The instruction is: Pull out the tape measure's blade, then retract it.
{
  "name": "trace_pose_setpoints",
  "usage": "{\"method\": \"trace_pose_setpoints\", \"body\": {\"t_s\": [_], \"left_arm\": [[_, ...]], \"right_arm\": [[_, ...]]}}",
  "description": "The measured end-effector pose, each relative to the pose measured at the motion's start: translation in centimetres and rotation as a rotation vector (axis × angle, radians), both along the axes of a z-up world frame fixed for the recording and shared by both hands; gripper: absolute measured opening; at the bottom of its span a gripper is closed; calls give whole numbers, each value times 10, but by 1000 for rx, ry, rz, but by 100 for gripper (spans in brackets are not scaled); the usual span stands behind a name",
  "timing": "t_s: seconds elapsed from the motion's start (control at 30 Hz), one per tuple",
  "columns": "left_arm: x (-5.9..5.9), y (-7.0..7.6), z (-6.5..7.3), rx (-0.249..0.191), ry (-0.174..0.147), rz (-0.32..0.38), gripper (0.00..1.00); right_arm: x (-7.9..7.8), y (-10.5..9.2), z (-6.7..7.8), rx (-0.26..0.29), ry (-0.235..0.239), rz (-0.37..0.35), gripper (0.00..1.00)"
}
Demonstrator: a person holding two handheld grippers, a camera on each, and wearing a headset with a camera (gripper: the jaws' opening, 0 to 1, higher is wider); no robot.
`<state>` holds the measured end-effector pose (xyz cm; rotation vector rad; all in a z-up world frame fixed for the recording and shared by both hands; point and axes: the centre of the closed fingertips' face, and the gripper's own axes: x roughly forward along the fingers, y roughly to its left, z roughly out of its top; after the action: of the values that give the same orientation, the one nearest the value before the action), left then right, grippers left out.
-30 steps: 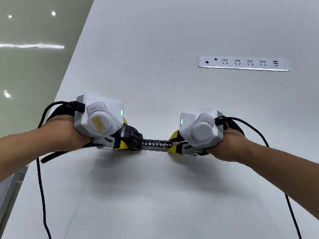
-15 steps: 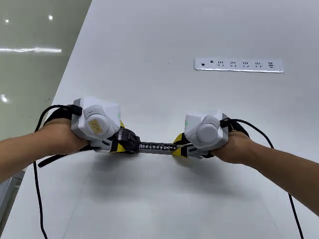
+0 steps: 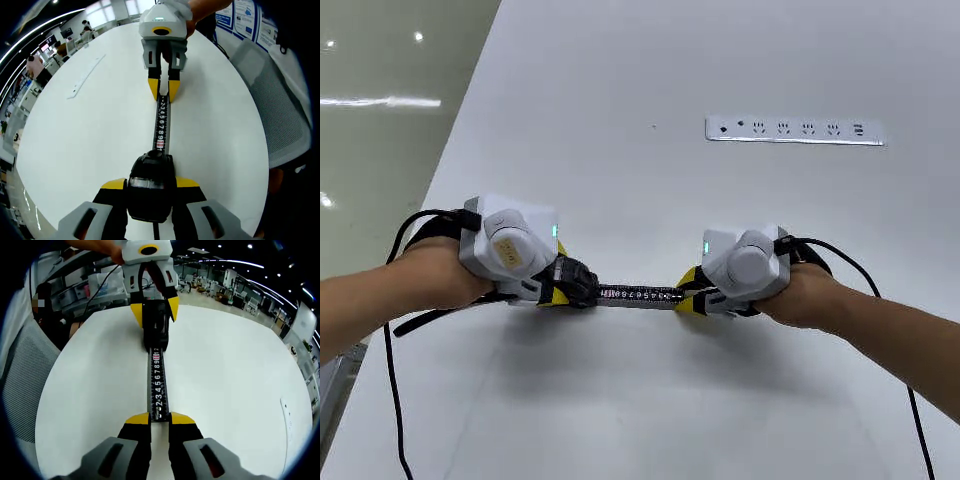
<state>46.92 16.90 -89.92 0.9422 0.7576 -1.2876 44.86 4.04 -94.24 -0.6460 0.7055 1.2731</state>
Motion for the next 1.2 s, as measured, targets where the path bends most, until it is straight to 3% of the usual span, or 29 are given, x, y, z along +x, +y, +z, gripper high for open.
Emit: {"method": "trace_pose_setpoints", "body": {"t_s": [1.2], "left_arm": [[0, 0, -1, 5, 2, 2, 31]], "right_arm": [[-6, -49, 3, -11, 25, -54, 10]]}}
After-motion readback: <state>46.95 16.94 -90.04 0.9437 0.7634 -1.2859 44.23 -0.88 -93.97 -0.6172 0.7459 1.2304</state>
